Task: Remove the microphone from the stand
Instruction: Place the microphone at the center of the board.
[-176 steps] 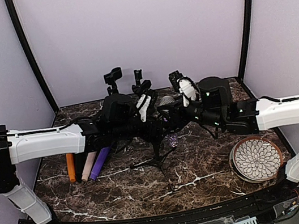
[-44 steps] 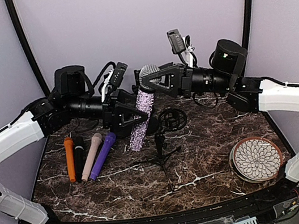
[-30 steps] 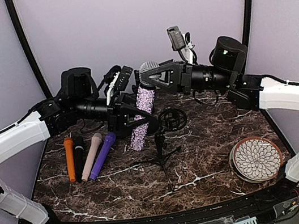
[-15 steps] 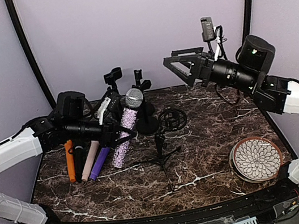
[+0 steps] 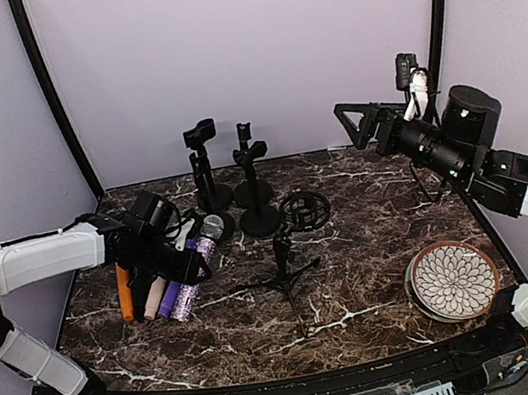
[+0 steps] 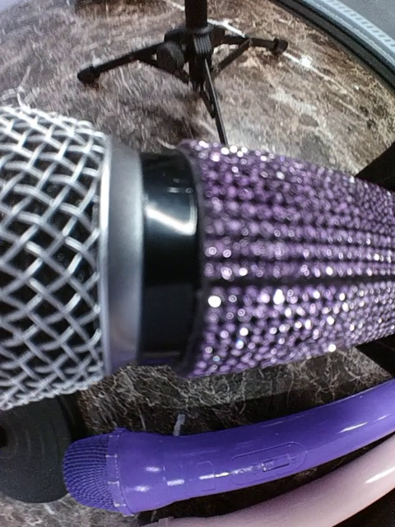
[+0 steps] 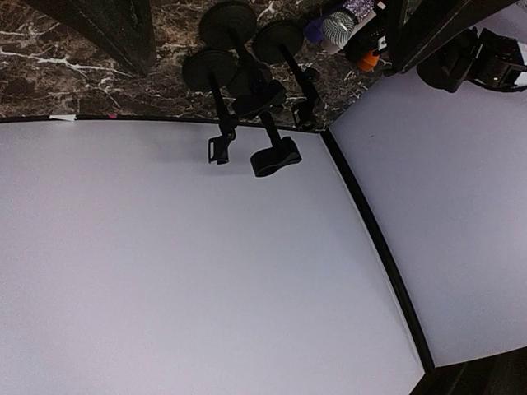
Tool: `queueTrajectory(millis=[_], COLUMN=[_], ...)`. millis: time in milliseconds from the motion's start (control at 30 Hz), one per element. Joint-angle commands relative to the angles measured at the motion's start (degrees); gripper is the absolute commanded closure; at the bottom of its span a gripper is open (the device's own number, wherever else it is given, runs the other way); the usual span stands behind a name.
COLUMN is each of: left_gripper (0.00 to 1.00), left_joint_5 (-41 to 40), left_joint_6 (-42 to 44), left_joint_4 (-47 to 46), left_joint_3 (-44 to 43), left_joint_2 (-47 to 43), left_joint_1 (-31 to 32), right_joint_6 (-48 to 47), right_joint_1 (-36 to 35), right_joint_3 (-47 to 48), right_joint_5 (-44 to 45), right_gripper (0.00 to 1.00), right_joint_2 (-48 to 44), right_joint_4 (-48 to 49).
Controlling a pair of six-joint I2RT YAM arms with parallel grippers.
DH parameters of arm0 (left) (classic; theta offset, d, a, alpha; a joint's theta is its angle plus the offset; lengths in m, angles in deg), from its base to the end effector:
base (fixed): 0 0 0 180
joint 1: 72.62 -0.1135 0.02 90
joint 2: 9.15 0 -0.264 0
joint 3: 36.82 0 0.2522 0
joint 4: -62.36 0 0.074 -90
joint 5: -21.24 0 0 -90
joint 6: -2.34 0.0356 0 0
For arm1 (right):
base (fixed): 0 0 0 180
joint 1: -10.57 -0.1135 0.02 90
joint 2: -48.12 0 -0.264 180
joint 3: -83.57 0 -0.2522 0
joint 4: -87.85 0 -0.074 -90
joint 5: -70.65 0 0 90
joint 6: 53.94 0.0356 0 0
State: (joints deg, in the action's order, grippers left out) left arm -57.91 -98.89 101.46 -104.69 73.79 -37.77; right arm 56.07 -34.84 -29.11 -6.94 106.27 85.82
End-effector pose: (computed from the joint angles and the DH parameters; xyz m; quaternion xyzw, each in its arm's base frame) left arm 0.2382 -0.1740 0.2216 0.2223 0.9212 -0.2026 0.2466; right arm 0.1722 0.1638 0.3915 -0.0656 0.6596 0.3426 0.6658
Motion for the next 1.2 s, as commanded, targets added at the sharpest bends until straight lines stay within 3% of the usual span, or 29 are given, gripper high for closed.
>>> queueTrajectory(millis=[0, 367, 533, 867, 1167], left_gripper=[0.89, 0.86, 0.76, 0.67, 0.50], left_joint_5=[-4.40, -8.32, -9.98, -13.01, -14.36], left_joint_6=[1.63, 2.19, 2.46, 5.18, 6.35], left_joint_4=[4.07, 9.49, 9.87, 10.30, 9.60], left_joint_3=[-6.23, -12.31, -11.68, -10.92, -10.24], left_joint_2=[5.12, 16.31, 16.69, 17.72, 18.73], left_joint_1=[-0.40, -0.40, -0.40, -0.32, 0.45], right_joint_6=[0.24, -0.02, 0.26, 0.72, 0.86], right_joint_1=[0.31, 0.38, 0.40, 0.41, 0.41], right_joint_3=[-2.87, -4.45, -4.38, -3.81, -3.75], right_joint_5=[7.56, 10.72, 10.45, 9.66, 9.70], right_gripper=[0.02, 0.01, 0.01, 0.02, 0.01], right_joint_2=[-4.19, -7.21, -6.43, -4.56, -4.45], right_joint_4=[1.85, 0.85, 1.26, 1.55, 1.34])
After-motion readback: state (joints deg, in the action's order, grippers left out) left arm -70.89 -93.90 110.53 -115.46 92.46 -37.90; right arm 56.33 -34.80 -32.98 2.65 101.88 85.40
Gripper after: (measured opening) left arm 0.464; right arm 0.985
